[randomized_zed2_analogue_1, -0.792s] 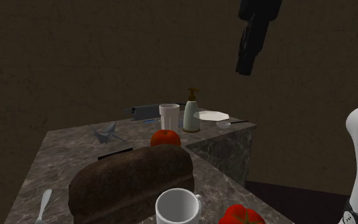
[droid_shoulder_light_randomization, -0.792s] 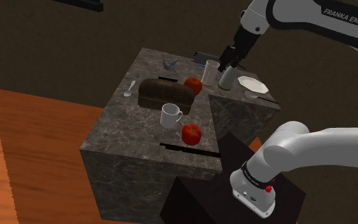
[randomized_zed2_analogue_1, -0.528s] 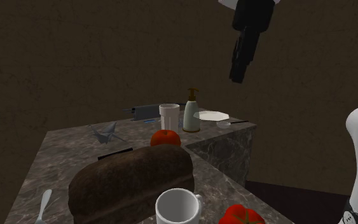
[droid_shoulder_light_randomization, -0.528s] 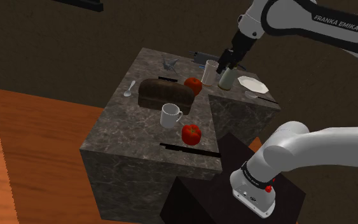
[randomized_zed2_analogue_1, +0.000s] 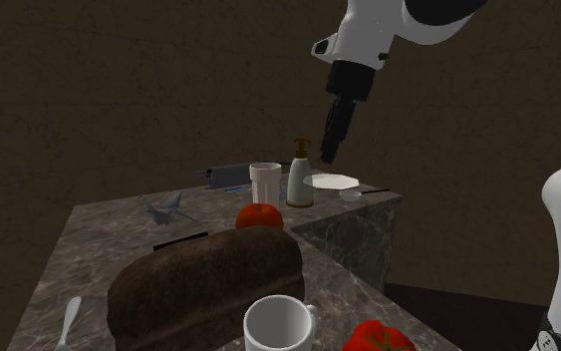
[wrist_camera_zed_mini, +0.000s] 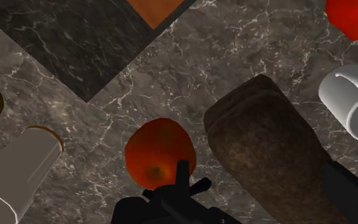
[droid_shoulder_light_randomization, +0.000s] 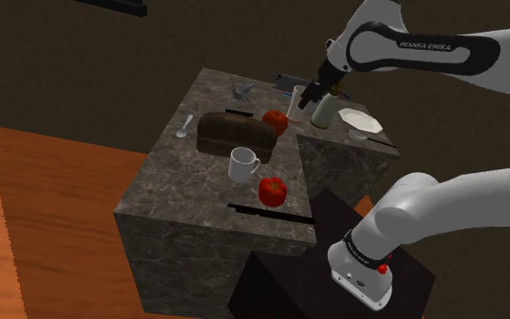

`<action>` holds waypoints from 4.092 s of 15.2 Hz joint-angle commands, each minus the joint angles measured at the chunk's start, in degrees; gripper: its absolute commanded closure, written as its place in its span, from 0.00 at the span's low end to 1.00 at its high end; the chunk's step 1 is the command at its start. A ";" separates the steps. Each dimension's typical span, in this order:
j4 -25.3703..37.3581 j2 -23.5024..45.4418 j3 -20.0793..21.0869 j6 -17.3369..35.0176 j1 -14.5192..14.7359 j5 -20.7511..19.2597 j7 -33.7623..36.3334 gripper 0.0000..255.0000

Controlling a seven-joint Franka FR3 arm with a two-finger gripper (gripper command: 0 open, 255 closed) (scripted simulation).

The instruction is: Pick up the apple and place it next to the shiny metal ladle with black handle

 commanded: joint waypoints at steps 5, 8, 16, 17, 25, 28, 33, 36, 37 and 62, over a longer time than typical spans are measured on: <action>0.91 10.05 -7.13 12.94 2.35 2.40 -10.08 0.00; 2.91 16.17 -11.25 18.51 4.61 5.88 -16.52 0.00; 9.44 30.37 -19.00 26.75 10.43 20.61 -33.64 0.00; 9.50 31.15 -19.08 27.32 10.64 21.46 -34.23 0.00; 9.96 34.85 -19.23 29.74 11.45 25.77 -37.24 0.00; 9.96 34.85 -19.23 29.74 11.45 25.77 -37.25 0.00; 9.96 34.84 -19.23 29.73 11.45 25.75 -37.23 1.00; 9.96 34.84 -19.23 29.73 11.45 25.75 -37.23 1.00; 9.95 34.84 -19.23 29.73 11.45 25.75 -37.23 1.00; 19.86 26.70 -17.55 13.75 9.73 14.06 -26.30 1.00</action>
